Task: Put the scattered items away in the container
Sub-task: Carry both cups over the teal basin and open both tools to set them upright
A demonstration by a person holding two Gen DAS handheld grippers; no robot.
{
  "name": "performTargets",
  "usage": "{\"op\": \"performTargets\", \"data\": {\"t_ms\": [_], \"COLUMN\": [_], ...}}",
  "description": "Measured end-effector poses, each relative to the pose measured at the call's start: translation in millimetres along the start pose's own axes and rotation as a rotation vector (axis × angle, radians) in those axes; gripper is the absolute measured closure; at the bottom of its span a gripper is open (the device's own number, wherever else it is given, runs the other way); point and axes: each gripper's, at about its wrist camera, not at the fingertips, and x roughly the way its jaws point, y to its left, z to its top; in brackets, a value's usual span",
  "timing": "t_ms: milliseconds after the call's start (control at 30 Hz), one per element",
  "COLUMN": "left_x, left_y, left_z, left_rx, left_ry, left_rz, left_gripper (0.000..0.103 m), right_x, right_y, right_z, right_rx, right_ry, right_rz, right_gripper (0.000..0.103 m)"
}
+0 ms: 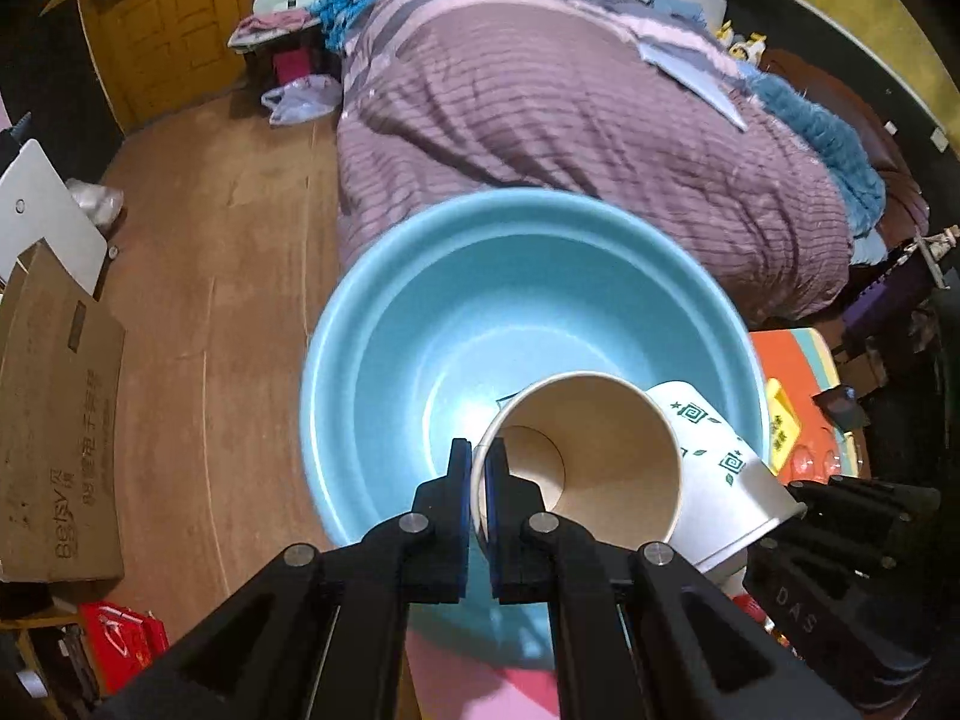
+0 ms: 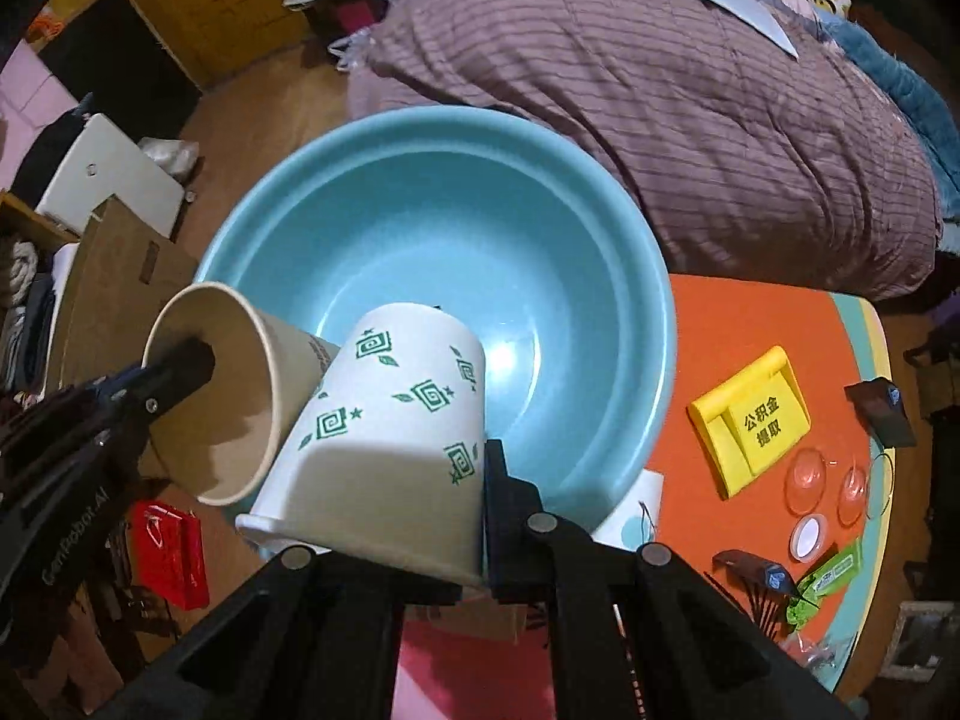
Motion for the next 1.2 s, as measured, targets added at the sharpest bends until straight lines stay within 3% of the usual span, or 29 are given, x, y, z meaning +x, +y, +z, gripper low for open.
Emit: {"op": "performTargets", "data": {"t_ms": [200,633,800,867,933,1200], "left_x": [29,52,50,47,45,30], "left_y": [-4,9,15,17,17,20], "left_z": [14,16,17,16,17,18], "left_rx": [0.05,0.022,0.001,0.001,0.003,0.003], "left_ry": [0.099,0.115,0.113,0.098,0.091,0.052], "left_rz": [0.03,0.023,0.004,0.003,-0.003,0.006], "left_gripper": [0.099,0.098,0.084,0.07,0.066,0.06], "right_x": [27,52,52,49,46,33], "right_y": [-3,-5,-3,-2,-2,2], "right_z": [14,22,23,24,25,25], "right_rx": [0.024,0.034,0.043,0.05,0.066,0.088], "right_ry": [0.095,0.162,0.158,0.149,0.14,0.089], "right_rz": [-0.027,-0.085,-0.091,-0.094,-0.093,-0.095], "right_gripper": [0.099,0.098,0.096,0.085,0.053,0.052]}}
